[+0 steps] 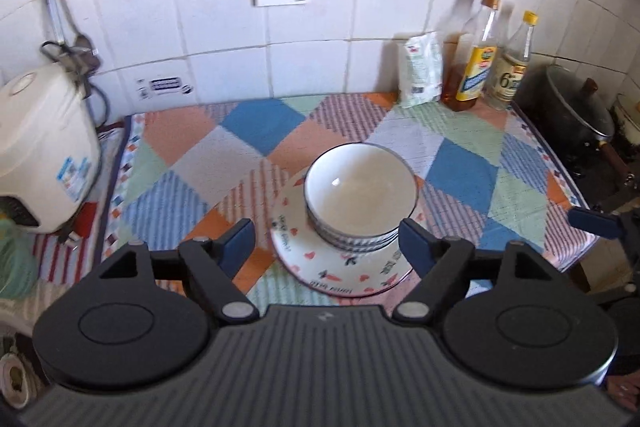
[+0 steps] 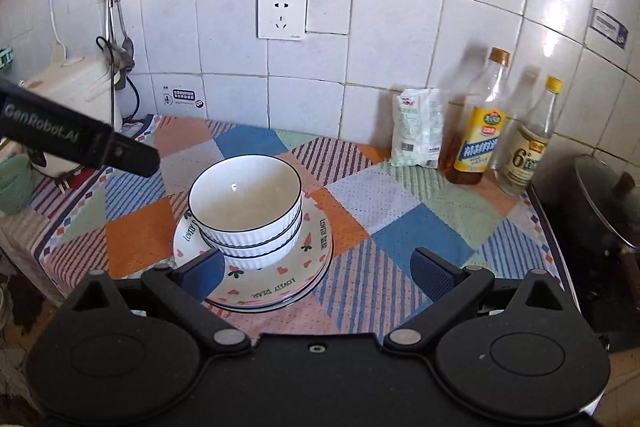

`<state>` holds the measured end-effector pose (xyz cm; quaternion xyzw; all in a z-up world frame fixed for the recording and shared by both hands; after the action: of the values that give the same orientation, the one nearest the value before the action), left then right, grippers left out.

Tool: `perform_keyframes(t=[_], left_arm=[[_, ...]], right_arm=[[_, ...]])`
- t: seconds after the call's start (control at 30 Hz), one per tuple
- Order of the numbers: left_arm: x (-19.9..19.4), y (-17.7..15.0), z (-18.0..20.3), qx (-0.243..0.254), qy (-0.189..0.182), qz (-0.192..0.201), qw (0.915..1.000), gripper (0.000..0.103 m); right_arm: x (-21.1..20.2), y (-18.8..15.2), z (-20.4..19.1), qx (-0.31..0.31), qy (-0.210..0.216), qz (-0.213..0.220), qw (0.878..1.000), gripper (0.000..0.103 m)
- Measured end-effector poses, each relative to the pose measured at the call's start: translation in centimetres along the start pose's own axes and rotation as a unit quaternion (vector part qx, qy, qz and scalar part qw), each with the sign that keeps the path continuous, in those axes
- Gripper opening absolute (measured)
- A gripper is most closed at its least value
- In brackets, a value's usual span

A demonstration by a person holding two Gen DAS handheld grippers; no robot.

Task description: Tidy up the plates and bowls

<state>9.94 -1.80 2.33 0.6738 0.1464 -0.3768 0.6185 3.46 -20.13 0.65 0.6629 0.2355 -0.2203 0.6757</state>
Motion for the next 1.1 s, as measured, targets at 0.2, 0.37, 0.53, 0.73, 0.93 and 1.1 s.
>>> perform_keyframes(t=[0.2,0.37,0.53,0.73,0.93,1.1], left_arm=[[-2.0,-1.0,-0.2,0.011,0.011,0.008,0.9999,0.078],[-3.4,-1.8,0.5,0.017,0.032,0.007,0.9993,0.078],[-4.8,-2.4,1.4,0.004,0.024,0.009,0.9997,0.078],[-5.8,-3.3,1.8,-0.01,0.033,0.015,0.9993,0.08],[-6.3,-4.6,2.1,-0.009,0.037,0.035,0.9987,0.095],[-6.1,-5.7,2.2,-0.006,0.043,0.03,0.9986,0.098]], right_arm=[[-1.8,-0.4,0.1,0.021,-0.042,-0.016,0.999,0.101],[-3.0,-0.5,0.4,0.023,-0.061,-0.019,0.998,0.101],[-4.0,-0.6,0.9,0.04,-0.066,-0.021,0.997,0.101],[-5.5,-0.5,0.8,0.027,-0.069,-0.015,0.997,0.101],[-6.5,-1.2,0.4,0.032,-0.061,-0.005,0.998,0.101],[-6.9,-1.9,0.4,0.041,-0.05,0.006,0.998,0.101]])
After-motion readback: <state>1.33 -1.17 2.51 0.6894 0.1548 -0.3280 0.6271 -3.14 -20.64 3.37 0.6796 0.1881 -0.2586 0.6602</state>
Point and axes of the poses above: each gripper's, at about its wrist camera, not at the fingertips, and x roughly the way its jaws point, z to its right, y to its top, the point moved 2 cm from there along x, roughly the way its jaws point, and after that the axes turned 7 degrees about z, right-handed, at the moved point
